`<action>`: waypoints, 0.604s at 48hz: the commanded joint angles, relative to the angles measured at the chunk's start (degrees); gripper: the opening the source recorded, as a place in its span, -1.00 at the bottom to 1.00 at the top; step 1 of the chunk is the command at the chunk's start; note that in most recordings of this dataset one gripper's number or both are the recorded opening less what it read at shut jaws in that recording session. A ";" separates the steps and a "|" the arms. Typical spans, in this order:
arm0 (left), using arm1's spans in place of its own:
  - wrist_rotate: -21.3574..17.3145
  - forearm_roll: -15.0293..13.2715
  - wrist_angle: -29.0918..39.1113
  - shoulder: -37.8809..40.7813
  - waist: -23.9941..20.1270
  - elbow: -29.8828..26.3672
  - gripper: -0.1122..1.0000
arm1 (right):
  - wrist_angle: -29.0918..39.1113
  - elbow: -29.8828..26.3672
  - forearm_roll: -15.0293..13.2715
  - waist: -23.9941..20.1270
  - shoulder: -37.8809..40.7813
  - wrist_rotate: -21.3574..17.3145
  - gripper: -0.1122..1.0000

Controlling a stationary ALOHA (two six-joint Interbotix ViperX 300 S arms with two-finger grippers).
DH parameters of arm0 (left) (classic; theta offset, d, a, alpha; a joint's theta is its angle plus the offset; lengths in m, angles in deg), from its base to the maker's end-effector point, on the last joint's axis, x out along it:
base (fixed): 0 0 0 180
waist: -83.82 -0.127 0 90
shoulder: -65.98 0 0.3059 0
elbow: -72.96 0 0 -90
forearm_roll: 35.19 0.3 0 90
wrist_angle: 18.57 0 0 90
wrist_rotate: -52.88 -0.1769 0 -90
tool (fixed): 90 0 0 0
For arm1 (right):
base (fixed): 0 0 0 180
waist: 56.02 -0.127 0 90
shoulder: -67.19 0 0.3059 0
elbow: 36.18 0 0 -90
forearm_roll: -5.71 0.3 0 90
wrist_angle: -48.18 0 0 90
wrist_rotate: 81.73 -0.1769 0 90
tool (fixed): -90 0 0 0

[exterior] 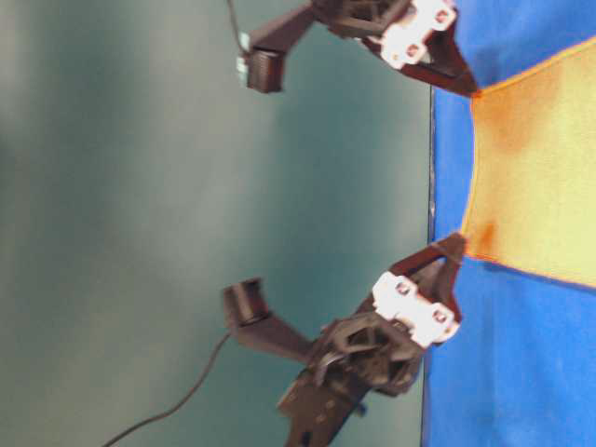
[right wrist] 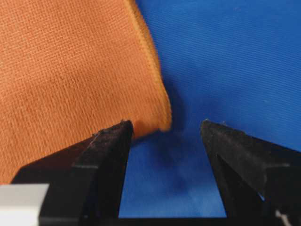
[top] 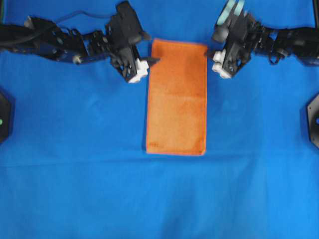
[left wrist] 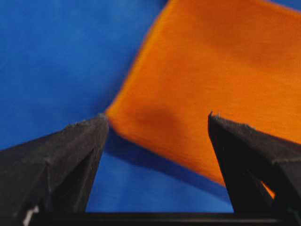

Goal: Fold the orange towel.
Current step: 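Move both grippers to the strip's top corners and pinch them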

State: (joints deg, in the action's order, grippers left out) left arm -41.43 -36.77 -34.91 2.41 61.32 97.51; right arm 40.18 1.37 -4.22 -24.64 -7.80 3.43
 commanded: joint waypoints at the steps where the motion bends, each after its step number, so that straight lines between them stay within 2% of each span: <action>1: 0.00 0.09 -1.49 1.05 -1.32 -1.67 0.65 | -1.32 -1.76 -0.09 0.09 0.97 0.09 0.33; 10: 0.00 0.00 -1.93 2.55 -2.64 -2.11 0.63 | -1.49 -3.60 -0.09 0.26 3.08 0.09 0.33; 16: 0.00 0.00 -1.93 3.16 -2.81 -2.20 0.50 | -1.49 -3.87 -0.09 0.35 3.25 0.09 0.28; 23: -0.18 0.09 -1.93 4.66 -2.11 -2.64 0.01 | -1.49 -3.34 0.00 0.35 3.34 0.09 0.07; 26: -0.18 0.09 -1.93 5.45 -1.58 -2.81 -0.20 | -1.49 -3.08 0.09 0.35 3.60 0.00 -0.10; 29: -0.18 0.09 -1.93 6.24 -0.88 -3.08 -0.41 | -1.76 -2.64 0.09 0.26 4.22 -0.18 -0.39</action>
State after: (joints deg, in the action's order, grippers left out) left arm -41.52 -36.77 -36.58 8.65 59.65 95.31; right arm 39.13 -1.35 -4.14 -24.47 -3.41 3.35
